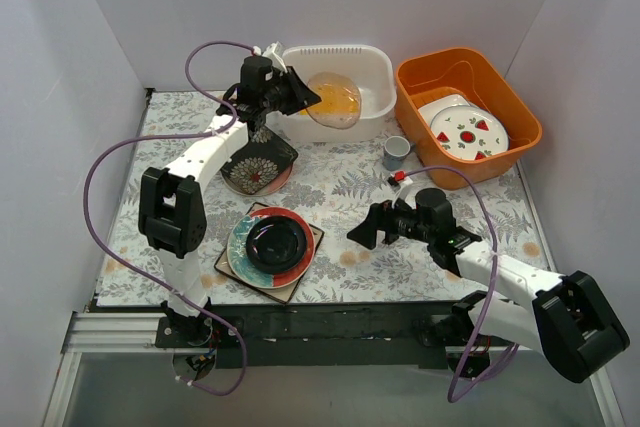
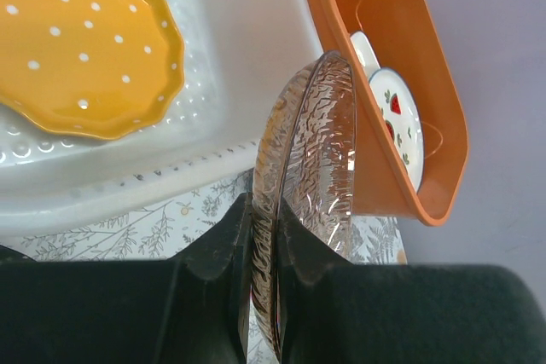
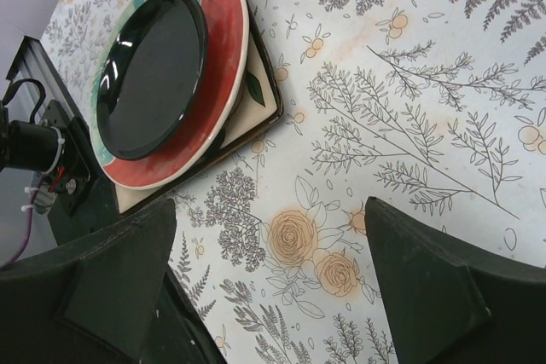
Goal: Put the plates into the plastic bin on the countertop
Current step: Place the plate in the plastic bin.
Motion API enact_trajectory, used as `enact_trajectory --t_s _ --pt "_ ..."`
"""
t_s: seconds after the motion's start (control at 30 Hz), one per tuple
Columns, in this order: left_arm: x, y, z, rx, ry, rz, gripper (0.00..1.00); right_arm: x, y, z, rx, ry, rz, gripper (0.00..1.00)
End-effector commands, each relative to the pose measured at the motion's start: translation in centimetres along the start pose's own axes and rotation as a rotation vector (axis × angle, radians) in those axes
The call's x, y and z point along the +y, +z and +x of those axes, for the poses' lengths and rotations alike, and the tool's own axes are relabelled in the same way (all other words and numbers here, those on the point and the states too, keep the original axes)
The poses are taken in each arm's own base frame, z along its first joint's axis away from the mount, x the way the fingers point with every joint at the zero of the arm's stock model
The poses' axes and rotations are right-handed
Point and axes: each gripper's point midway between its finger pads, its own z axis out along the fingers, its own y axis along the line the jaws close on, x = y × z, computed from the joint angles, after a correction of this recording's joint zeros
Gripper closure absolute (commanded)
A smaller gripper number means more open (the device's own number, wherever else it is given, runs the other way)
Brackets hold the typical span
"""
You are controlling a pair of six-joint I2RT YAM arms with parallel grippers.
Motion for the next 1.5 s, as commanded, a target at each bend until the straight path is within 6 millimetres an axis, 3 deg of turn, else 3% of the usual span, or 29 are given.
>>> enact_trajectory --t_s 0.0,0.17,0.5,0.93,1.47 --pt "-0.8 -1.4 -4.3 -0.133 0.012 -0.026 1.0 0.5 0.8 -1.0 -0.006 -0.024 -0.044 0.02" --pt "0.3 -2.0 -5.8 -0.183 -0.003 -0.073 1.0 0.5 2.1 -0.7 0.042 -0.025 -0.082 0.02" --pt "2.1 -1.0 -8.0 -0.236 -0.022 -0.135 1.0 0.6 3.6 0.3 0.095 -0.007 -0.156 0.02" --pt "4.0 4.1 -7.7 -0.219 -0.087 -0.088 1.0 0.4 1.7 2.2 0.091 0.011 -0.115 0.02" --pt "6.2 7.5 -9.0 -0.283 -0.038 -0.107 1.0 -0.5 -0.1 2.7 0.071 0.014 -0.023 0.02"
